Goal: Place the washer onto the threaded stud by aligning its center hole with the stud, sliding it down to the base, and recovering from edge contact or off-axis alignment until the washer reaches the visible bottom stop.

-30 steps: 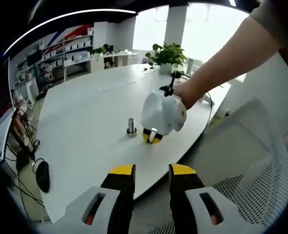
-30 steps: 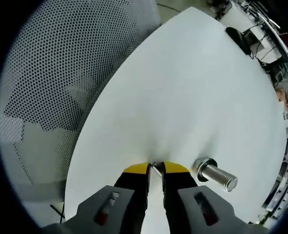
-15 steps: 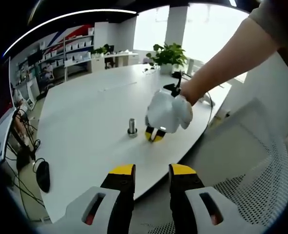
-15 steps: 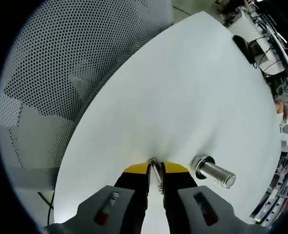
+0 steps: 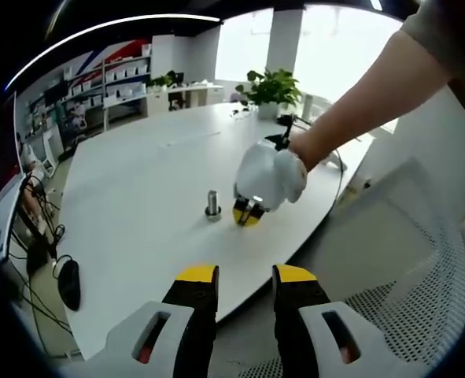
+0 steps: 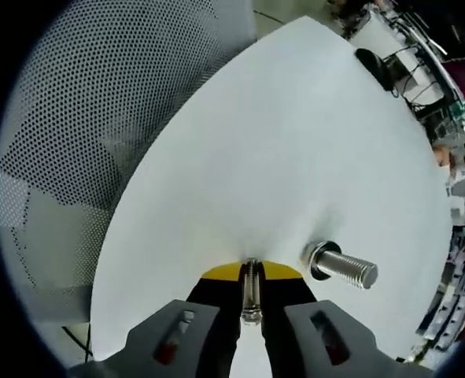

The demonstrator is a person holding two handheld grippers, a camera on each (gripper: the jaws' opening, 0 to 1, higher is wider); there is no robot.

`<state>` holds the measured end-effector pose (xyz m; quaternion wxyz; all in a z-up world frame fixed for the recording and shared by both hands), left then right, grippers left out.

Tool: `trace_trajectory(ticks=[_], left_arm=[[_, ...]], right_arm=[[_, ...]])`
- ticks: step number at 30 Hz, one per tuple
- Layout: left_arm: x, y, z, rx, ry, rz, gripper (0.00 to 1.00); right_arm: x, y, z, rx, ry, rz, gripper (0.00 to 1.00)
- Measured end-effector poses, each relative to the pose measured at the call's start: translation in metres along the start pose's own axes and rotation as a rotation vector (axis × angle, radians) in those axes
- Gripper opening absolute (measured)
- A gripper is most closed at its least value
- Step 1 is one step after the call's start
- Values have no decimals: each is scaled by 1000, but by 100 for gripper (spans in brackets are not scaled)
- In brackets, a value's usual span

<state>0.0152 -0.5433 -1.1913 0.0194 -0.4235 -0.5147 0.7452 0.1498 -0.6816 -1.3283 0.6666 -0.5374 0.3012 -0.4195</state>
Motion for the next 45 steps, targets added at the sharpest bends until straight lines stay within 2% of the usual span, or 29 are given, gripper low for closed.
trace_trajectory(ticks=[4,6,8,10,15,18,21,26,32,40,43,45], left_arm=[[1,1,0,3,1,-6,25],[1,1,1,5,2,-9,25],[1,1,1,7,4,-10,25],[1,1,1,8,4,-11,25],[1,2,1,7,-1,-15,25],[1,2,1,6,-2,-17,25],[2,2,0,6,-2,-19,25],[2,2,1,8,-2,-22,25],[2,3,1,9,0,-24,25],[4,4,2,11,2,-38,24],[3,3,1,8,-1,-27,24],[5,5,2,13,3,-50,24]], right_arm=[[18,-4,10,22,187,21,8],[25,-6,15,43,240,30,8],[36,-10,21,67,346,56,8],[48,-11,20,69,409,39,8],[58,-8,20,70,427,37,7],[59,-14,24,101,455,48,7],[59,-15,24,96,483,63,7],[64,-18,25,110,627,103,7],[69,-22,25,147,724,142,7],[76,-28,27,230,904,231,7],[77,-30,23,241,957,259,7],[82,-29,22,254,1003,281,7]])
Point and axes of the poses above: the point that each gripper's makers call its tool centre point, and the gripper's own axes: y roughly forward along the fingers, z roughly to its right, x roughly out of its underside, the point moved 4 cm from there along -y, roughly backward along the fingers, and after that the axes turned 12 degrees about -z, right-handed, at the moved point
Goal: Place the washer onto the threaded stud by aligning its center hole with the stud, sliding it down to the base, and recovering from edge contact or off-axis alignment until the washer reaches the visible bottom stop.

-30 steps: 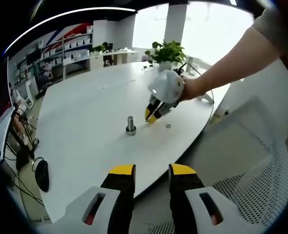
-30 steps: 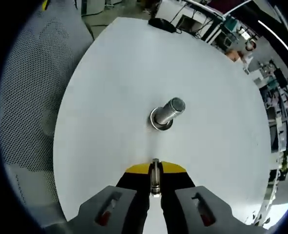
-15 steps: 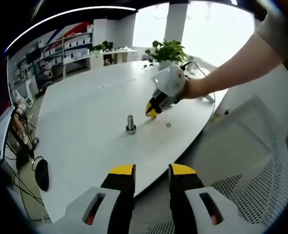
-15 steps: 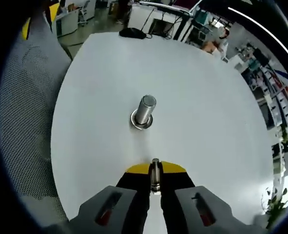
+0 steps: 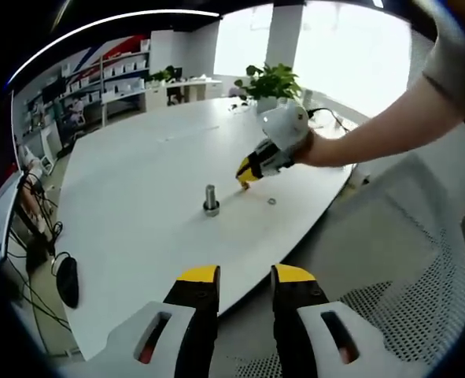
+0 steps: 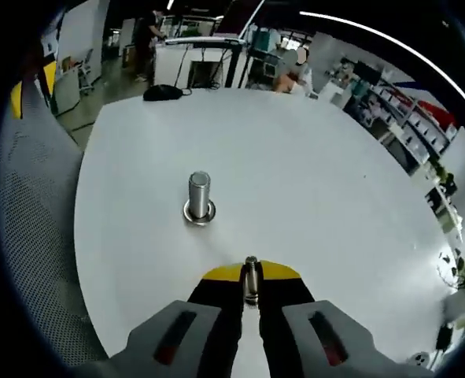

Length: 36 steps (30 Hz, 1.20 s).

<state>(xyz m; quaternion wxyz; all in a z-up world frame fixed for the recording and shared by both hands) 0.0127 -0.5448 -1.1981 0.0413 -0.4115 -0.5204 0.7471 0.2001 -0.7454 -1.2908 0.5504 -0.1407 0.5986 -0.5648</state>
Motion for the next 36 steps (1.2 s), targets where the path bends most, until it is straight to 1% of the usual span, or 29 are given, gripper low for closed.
trace_trajectory(ticks=[2,4,5,8,9,11,12,13,14,20,23,25,29,32,36], left_arm=[[1,1,0,0,3,-9,24],[1,0,0,-2,-1,-8,24],[1,0,-1,-3,-3,-8,24],[2,1,-1,-6,-4,-16,24],[2,1,-1,-6,-4,-18,24],[2,1,-1,-7,-5,-21,24],[3,1,-1,-7,-5,-23,24],[3,2,-1,-7,-6,-27,24],[3,2,-1,-6,-6,-30,24],[4,2,-1,-7,-6,-32,24],[4,2,-1,-8,-8,-31,24],[4,2,-1,-9,-8,-30,24],[3,2,-2,-9,-9,-28,24],[3,1,-2,-10,-7,-25,24],[3,1,-2,-11,-7,-26,24]], right_arm=[[3,-1,3,4,44,12,7],[4,-4,2,0,106,35,7],[5,-6,4,9,134,47,7],[6,-10,4,11,204,76,7],[6,-11,3,10,246,87,7],[4,-12,5,19,275,108,7],[5,-12,5,18,311,120,7],[6,-12,5,21,324,121,7],[6,-13,4,22,337,137,7],[7,-17,5,30,327,126,8],[12,-19,9,21,429,139,8],[16,-20,10,28,459,148,8],[18,-21,10,28,433,146,8],[18,-21,10,21,415,129,9],[19,-22,9,13,417,125,9]])
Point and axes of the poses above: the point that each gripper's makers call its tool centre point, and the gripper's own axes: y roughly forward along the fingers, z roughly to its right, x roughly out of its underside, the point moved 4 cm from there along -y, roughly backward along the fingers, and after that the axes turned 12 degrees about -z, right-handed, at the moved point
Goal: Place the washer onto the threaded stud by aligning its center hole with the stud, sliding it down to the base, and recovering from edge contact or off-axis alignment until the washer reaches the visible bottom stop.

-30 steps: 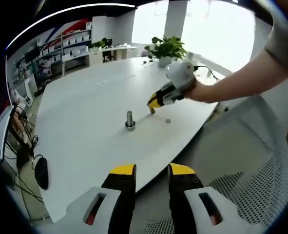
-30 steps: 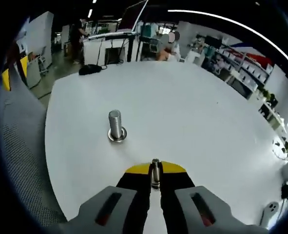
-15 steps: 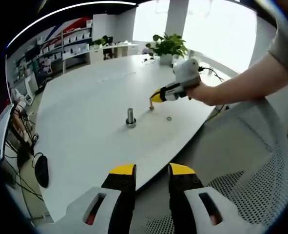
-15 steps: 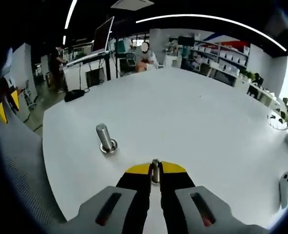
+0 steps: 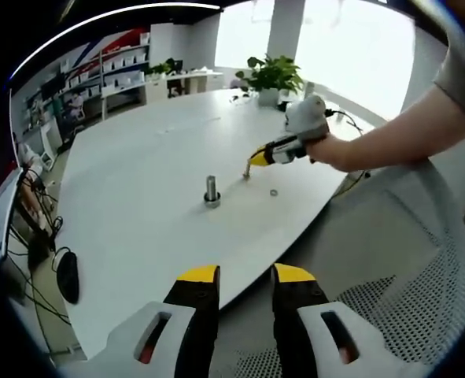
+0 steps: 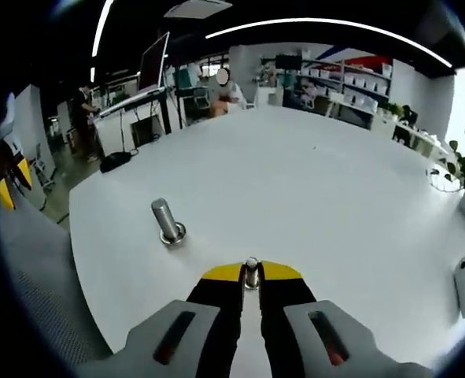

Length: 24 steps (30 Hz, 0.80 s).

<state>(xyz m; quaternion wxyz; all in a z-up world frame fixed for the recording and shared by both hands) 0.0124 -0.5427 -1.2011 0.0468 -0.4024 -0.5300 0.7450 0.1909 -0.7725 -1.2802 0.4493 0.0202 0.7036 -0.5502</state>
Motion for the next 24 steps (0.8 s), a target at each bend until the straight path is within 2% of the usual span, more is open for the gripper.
trace_trajectory(ticks=[12,15,17,18,19,20,22,24], left_arm=[[-1,0,0,0,-1,4,24],[-1,0,0,-1,0,5,24],[-1,0,0,1,1,8,24],[-1,0,0,1,1,9,24],[-1,-1,0,1,1,9,24],[-1,0,0,2,1,8,24],[-1,0,0,1,1,7,24],[-1,0,0,1,0,8,24]], right_arm=[[3,-2,3,-22,4,-36,11],[12,-6,1,-16,-31,-88,12],[29,-5,-3,-58,-27,-180,17],[40,-4,-5,-64,-63,-239,18],[49,0,-4,-67,-106,-269,18],[55,2,-4,-72,-130,-292,18],[64,1,-9,-103,-117,-329,19],[67,1,-8,-104,-122,-344,19]])
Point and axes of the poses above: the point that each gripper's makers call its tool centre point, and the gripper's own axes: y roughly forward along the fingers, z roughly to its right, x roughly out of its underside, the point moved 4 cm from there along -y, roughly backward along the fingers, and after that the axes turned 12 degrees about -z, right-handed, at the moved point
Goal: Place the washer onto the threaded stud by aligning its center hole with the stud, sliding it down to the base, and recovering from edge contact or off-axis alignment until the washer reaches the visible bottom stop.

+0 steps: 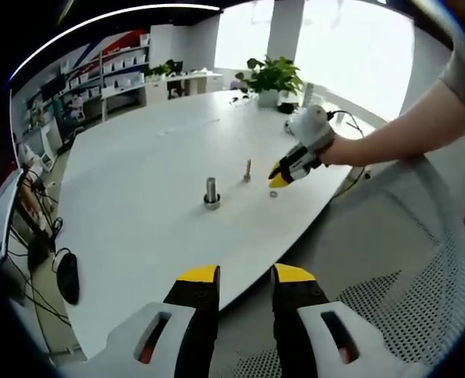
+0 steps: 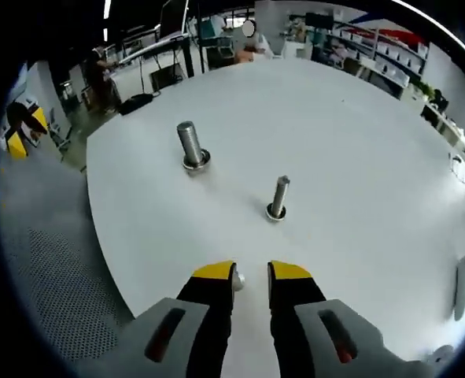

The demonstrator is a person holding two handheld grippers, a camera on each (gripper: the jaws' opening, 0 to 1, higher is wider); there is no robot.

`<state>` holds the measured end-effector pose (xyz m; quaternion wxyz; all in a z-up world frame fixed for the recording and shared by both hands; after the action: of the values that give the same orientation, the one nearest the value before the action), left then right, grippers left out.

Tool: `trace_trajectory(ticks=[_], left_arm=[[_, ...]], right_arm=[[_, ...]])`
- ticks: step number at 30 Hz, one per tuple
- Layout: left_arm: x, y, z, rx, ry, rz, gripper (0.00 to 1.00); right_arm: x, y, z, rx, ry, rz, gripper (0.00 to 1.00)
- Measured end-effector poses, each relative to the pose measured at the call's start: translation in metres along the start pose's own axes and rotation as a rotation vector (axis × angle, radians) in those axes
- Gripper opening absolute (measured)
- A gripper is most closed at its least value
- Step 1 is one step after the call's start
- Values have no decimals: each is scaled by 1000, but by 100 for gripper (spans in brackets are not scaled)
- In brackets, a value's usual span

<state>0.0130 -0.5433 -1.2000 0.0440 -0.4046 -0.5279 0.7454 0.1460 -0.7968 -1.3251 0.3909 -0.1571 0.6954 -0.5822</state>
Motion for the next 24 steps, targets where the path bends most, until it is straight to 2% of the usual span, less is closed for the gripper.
trace_trajectory(ticks=[4,8,11,13,14,17,20,24], left_arm=[[0,0,0,-1,-2,2,24],[0,0,-1,-5,-4,-1,24],[1,0,-1,-7,-5,-1,25],[1,0,-2,-8,-6,-2,25],[1,0,-2,-9,-5,-5,25],[1,0,-2,-8,-4,-4,25],[1,0,-1,-7,-3,-3,25],[1,0,-1,-4,-1,-3,25]], right_arm=[[0,0,-2,-23,13,-10,21],[2,2,-4,-10,-40,-50,21],[8,8,-4,-12,-71,-109,21],[11,10,-6,-19,-118,-129,21],[9,9,-5,-3,-161,-105,21],[8,8,-5,-13,-141,-110,21],[7,8,-6,-14,-203,-126,21],[3,10,-6,-30,-222,-132,20]])
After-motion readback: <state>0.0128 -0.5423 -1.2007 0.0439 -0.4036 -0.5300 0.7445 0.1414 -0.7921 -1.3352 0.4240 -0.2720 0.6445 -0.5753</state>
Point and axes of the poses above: the point that each gripper's makers call its tool centre point, and the gripper's own axes: y roughly forward along the fingers, z roughly to its right, x roughly out of its underside, the point moved 4 cm from there along -y, roughly backward along the fingers, and after that the axes turned 12 degrees about -z, right-handed, at the moved point
